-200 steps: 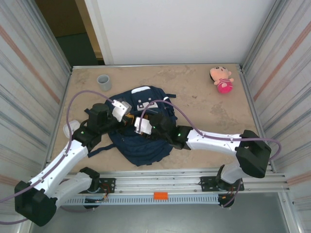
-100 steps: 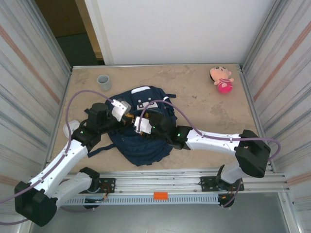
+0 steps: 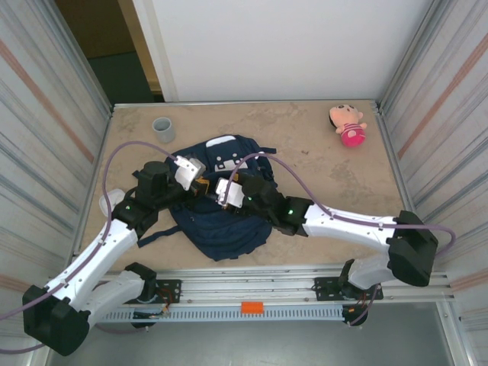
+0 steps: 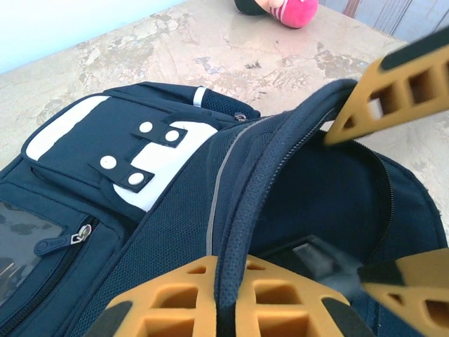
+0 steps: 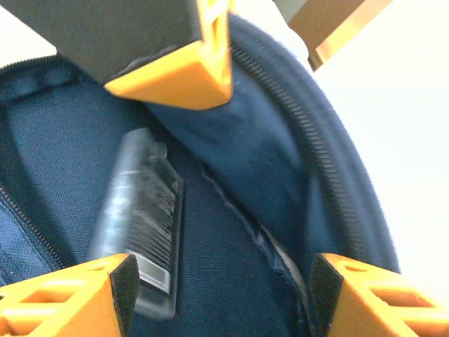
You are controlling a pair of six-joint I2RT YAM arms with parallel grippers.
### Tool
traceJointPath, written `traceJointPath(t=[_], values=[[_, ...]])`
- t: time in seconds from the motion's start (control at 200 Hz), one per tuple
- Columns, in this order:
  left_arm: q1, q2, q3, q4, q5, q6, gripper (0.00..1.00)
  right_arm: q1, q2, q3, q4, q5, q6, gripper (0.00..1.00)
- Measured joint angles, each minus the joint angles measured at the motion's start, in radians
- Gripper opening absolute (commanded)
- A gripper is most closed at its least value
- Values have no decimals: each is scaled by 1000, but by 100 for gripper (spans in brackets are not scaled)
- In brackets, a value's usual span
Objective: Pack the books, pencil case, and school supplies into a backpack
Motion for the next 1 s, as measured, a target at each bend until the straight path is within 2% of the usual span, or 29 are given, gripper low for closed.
traceJointPath(t=[0.251,0.506,0.656,0.752,0.922,1.002], values=[[0,0,8,-7,-1,4,0,-13,-133,-37,-25,7,83,65],[0,0,8,-8,-1,3,0,-65,-230,-115,-38,-76,317,61],[0,0,8,-8,7,4,0,-54,-264,-150,-52,-105,467,64],[0,0,8,-13,27,19,0,-58,-278,-150,-68,-120,506,65],[3,0,-10,-21,95,110,0,-142,-300,-149,-102,-194,524,66],[-23,0,-33,-26,107,174,0,-200,-306,-145,-115,-250,525,65]])
